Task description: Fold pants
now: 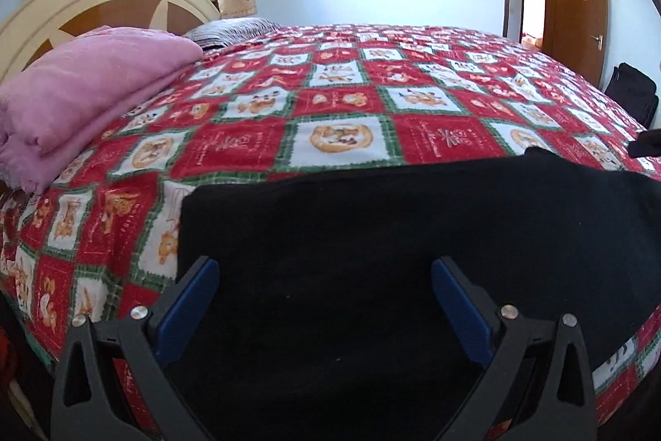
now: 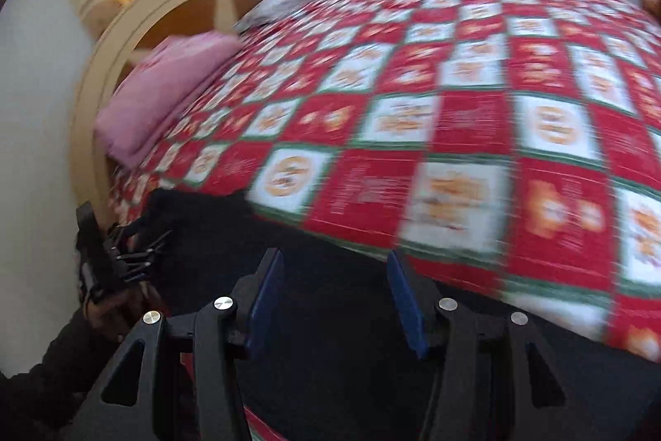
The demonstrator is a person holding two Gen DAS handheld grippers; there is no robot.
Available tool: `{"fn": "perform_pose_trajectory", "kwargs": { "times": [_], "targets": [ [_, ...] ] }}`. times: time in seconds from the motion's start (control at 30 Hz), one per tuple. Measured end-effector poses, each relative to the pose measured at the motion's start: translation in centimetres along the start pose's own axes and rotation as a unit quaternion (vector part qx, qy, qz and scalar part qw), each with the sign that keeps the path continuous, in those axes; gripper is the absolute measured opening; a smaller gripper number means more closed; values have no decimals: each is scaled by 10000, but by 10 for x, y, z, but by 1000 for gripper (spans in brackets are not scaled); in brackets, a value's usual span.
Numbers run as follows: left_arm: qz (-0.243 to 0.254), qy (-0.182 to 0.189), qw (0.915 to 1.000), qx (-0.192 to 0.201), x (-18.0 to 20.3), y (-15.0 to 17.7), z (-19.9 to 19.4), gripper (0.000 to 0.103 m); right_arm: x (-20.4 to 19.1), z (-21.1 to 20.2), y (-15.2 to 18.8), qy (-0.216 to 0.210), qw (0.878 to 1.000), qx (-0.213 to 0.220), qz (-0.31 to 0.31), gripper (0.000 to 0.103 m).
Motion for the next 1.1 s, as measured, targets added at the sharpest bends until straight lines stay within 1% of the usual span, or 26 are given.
{"fn": "perform_pose_trajectory", "kwargs": {
  "times": [0.07, 0.17, 0.27, 0.3, 0.33, 0.4, 0.43, 0.47, 0.53, 0.57, 0.6, 0.63, 0.67, 0.77, 0.8, 0.93, 0.97, 1.0, 1.1],
  "targets": [
    [-73, 34, 10000, 43, -4, 2, 0, 103, -18, 24, -15, -126, 9998, -164, -45, 54],
    [-120, -69, 9997, 200, -6, 3, -2, 103, -32, 50, -33, -294, 9991, -261, 131, 51],
    [-297, -71, 9992, 272, -17, 5, -2, 103, -35, 74, -48, -489, 9968, -341, 530, 51],
    [-357, -44, 9990, 263, -21, 6, -1, 103, -34, 86, -50, -668, 9939, -486, 728, 51],
    [-370, -37, 9989, 273, -24, 7, 0, 103, -33, 91, -52, -703, 9928, -535, 810, 51],
    [-315, -46, 9990, 322, -25, 8, 1, 103, -34, 105, -51, -706, 9907, -658, 956, 46],
    [-311, -68, 9989, 349, -25, 8, 1, 103, -35, 109, -50, -774, 9894, -726, 997, 41],
    [-360, -53, 9987, 356, -28, 8, 2, 103, -37, 115, -49, -900, 9871, -793, 1062, 39],
    [-526, 10, 9980, 344, -35, 8, 5, 103, -40, 119, -48, -969, 9855, -828, 1124, 36],
    [-660, 83, 9973, 316, -40, 8, 7, 103, -40, 119, -48, -1020, 9845, -842, 1153, 23],
    [-737, 133, 9968, 297, -43, 9, 8, 103, -42, 120, -48, -1121, 9828, -886, 1172, 6],
    [-813, 207, 9961, 275, -46, 10, 10, 103, -44, 119, -47, -1125, 9830, -855, 1170, 4],
    [-828, 248, 9959, 265, -47, 10, 12, 103, -47, 115, -48, -1076, 9849, -777, 1112, 4],
    [-765, 191, 9963, 330, -44, 9, 12, 103, -59, 98, -54, -995, 9900, -356, 935, 3],
    [-757, 184, 9964, 338, -44, 9, 13, 103, -59, 98, -56, -916, 9912, -298, 910, 3],
    [-723, 219, 9964, 392, -45, 10, 15, 103, -46, 114, -54, -522, 9932, -439, 946, 3],
    [-736, 230, 9962, 402, -45, 10, 14, 103, -41, 119, -51, -513, 9925, -480, 998, 3],
    [-731, 223, 9963, 403, -45, 10, 14, 103, -37, 122, -48, -614, 9909, -506, 1085, 3],
    [-786, 213, 9961, 347, -46, 8, 11, 103, -34, 114, -47, -795, 9905, -430, 1037, 4]
  ]
}}
Point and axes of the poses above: each gripper's, at about its wrist camera, not at the fingertips, and z roughly the way its jaws point, x to its right, y to its underside, the point moved 2 cm from there along z, roughly the way its jaws point, and after that the axes turned 3 degrees about -x, right-handed, at the moved point
